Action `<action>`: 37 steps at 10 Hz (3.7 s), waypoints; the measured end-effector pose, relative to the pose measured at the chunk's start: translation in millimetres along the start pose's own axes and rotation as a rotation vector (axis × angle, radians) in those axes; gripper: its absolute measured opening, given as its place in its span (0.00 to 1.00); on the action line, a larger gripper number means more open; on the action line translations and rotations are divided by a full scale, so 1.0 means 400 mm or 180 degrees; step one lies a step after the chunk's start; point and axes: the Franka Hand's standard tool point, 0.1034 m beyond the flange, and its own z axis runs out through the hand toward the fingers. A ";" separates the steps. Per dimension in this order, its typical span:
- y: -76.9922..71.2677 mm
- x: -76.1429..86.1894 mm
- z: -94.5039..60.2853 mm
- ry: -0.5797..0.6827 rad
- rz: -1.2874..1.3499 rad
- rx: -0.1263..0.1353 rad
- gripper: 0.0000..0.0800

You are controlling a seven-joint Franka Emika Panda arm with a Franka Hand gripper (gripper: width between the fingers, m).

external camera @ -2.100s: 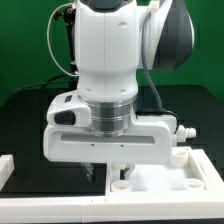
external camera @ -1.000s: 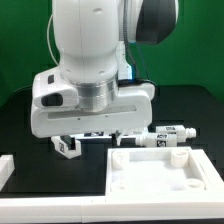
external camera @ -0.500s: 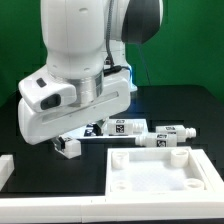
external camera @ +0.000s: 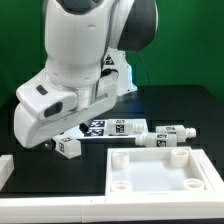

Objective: Assemble one leg

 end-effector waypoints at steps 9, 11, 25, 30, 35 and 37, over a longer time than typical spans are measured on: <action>-0.029 0.021 0.055 -0.0636 0.0171 0.0045 0.81; -0.027 0.017 0.057 -0.0649 0.0189 0.0033 0.81; -0.044 -0.012 0.135 -0.1125 0.0639 -0.0256 0.81; -0.045 -0.011 0.135 -0.1125 0.0631 -0.0256 0.36; -0.057 0.078 -0.120 -0.0921 0.0905 0.0066 0.36; -0.027 0.115 -0.232 -0.0330 0.0799 -0.0156 0.36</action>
Offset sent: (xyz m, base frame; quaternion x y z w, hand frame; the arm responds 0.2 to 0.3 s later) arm 0.0000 0.0000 0.0000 0.0000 -0.1938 0.0000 0.9810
